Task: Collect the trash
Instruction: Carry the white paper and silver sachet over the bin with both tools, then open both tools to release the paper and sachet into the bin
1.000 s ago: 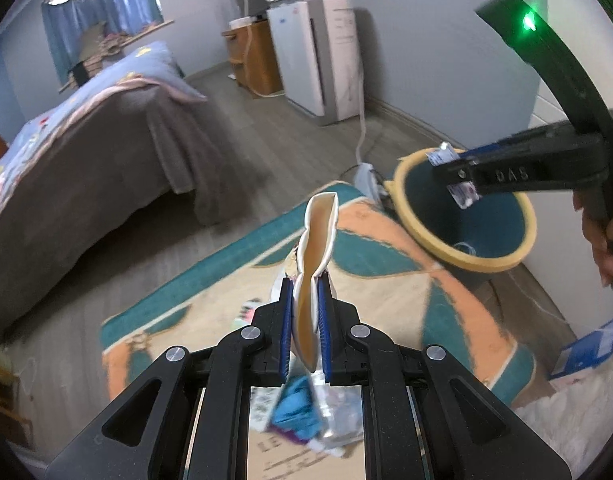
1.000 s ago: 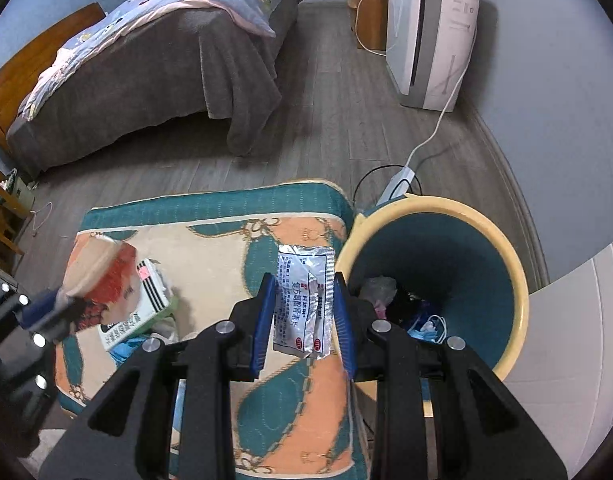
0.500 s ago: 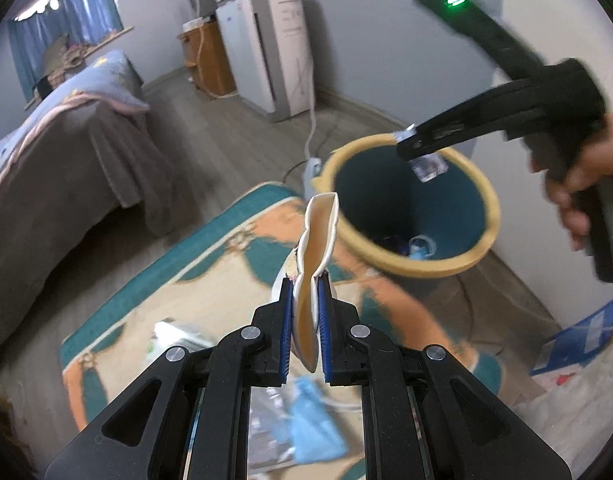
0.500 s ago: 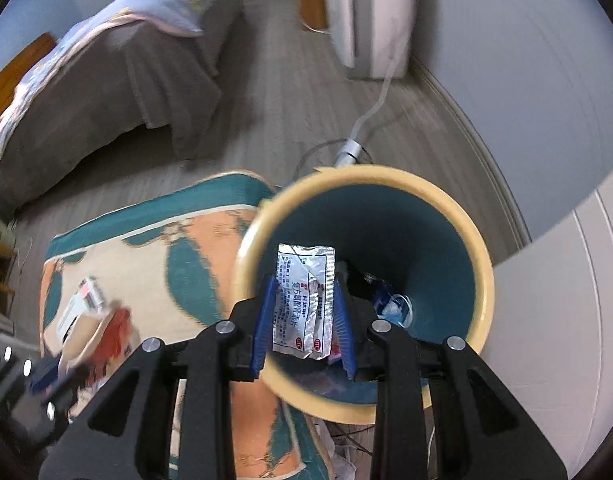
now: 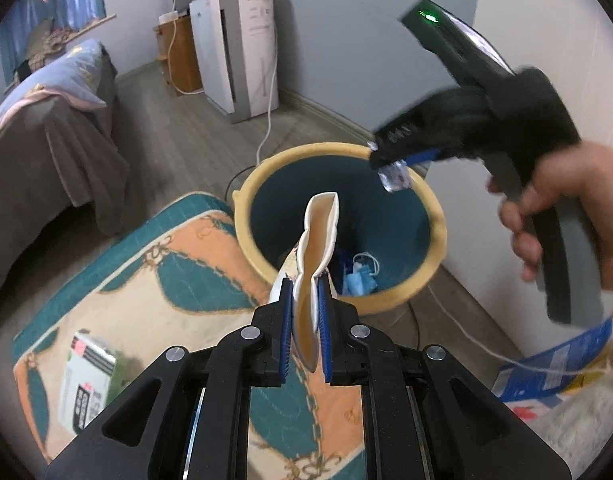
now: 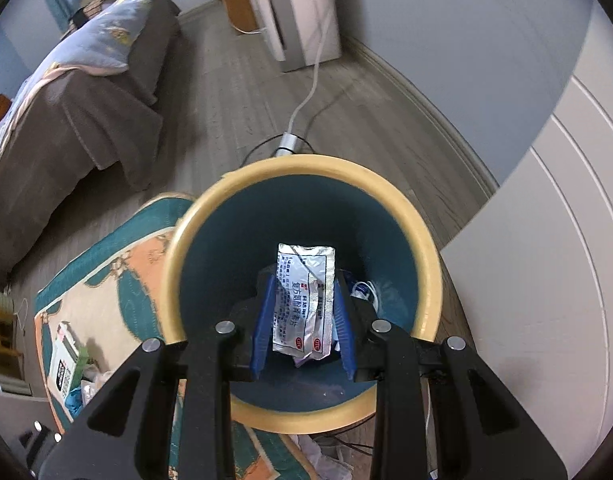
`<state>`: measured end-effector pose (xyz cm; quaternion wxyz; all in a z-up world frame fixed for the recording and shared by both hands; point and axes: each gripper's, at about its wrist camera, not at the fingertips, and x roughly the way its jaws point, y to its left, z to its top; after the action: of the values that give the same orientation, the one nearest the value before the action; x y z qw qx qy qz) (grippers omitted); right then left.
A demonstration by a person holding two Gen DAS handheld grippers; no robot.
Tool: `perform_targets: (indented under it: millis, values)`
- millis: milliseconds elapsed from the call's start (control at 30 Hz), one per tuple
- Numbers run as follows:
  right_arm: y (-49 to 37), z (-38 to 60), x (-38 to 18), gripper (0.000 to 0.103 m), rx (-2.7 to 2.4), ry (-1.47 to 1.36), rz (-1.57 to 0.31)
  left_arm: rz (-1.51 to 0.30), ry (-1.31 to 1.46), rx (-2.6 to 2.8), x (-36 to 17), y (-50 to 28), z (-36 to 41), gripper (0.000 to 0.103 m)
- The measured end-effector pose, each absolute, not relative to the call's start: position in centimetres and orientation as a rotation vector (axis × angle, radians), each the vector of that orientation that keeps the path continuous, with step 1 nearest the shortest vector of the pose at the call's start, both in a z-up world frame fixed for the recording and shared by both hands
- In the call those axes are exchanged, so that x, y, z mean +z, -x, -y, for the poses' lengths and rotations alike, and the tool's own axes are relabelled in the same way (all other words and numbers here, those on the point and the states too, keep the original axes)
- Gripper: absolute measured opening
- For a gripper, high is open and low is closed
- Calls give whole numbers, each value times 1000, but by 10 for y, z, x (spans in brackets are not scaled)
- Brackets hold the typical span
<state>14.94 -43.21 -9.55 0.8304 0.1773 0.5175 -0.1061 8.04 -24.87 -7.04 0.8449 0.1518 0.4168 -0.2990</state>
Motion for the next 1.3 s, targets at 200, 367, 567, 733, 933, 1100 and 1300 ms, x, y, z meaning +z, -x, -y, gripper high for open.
perform_targets:
  millis: [200, 367, 567, 733, 933, 1100, 1300]
  values:
    - [-147, 437, -95, 28, -236, -409, -1075, -900, -394, -602, -82, -109, 271, 13]
    - [-147, 441, -82, 29, -278, -403, -997, -875, -382, -567, -77, -133, 282, 15]
    - [-143, 447, -72, 32, -316, -424, -930, -789, -377, -553, -60, -143, 297, 33]
    - [-147, 442, -73, 65, -317, -404, -941, -753, -369, -539, -59, -139, 293, 76]
    - [-149, 436, -68, 90, -295, -398, -929, -778, -325, -493, -65, -133, 268, 94]
    - [-154, 423, -64, 97, -271, -375, -933, -796, -345, -452, -63, -129, 236, 94]
    - [-157, 392, -48, 97, -221, -308, -935, -775, -365, -385, -42, -125, 185, 95]
